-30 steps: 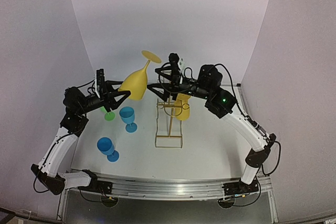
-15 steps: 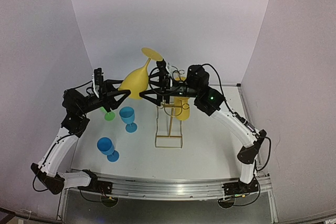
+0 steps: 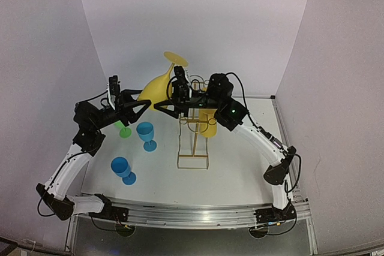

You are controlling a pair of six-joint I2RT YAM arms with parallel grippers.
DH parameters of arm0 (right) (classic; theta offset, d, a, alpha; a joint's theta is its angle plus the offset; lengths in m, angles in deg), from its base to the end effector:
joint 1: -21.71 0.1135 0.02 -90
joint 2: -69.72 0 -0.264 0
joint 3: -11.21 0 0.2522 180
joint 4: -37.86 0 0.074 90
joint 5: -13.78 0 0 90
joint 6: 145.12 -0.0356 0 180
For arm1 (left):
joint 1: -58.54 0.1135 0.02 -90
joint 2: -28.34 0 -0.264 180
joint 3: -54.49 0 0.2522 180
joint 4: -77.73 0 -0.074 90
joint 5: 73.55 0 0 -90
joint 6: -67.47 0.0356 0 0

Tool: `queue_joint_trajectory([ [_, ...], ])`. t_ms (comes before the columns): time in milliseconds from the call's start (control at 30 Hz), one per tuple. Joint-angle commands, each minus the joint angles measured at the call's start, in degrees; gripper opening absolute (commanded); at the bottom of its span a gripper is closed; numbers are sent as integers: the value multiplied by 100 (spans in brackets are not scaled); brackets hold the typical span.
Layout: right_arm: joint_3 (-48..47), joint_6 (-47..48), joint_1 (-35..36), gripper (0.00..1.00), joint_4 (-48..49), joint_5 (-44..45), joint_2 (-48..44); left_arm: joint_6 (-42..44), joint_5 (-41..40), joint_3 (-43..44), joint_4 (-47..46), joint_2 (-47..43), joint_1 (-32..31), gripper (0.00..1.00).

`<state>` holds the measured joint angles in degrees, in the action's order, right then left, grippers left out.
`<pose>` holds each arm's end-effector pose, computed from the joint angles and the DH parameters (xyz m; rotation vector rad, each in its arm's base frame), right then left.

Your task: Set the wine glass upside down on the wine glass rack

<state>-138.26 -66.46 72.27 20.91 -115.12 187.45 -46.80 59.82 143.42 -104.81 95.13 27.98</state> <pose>0.2722 0.3661 0.5058 -1.0515 1.0797 1.3297 0.1945 -0.1432 0.4929 0.7830 1.1200 -1.2440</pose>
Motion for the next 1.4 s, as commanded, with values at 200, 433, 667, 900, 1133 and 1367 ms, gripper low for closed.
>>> queue_joint_trajectory([
  [200,-315,-378,-1,38,552,9,258,-78,193,-46,-284,23,-161,0],
  [433,259,-115,-4,23,567,185,-173,100,112,-194,-155,-97,-161,7],
  [667,1216,407,-7,13,517,647,-872,602,-123,-267,256,-286,-152,59],
  [900,1958,936,-7,9,151,1384,-1513,1083,-518,-257,710,-466,-154,96],
  [1133,1881,1694,-6,7,-1574,3047,-2050,1430,-1016,-319,1012,-695,-126,100],
  [1367,1965,2040,-40,7,-3677,5078,-2820,1543,-1192,-573,1179,-916,-41,100],
])
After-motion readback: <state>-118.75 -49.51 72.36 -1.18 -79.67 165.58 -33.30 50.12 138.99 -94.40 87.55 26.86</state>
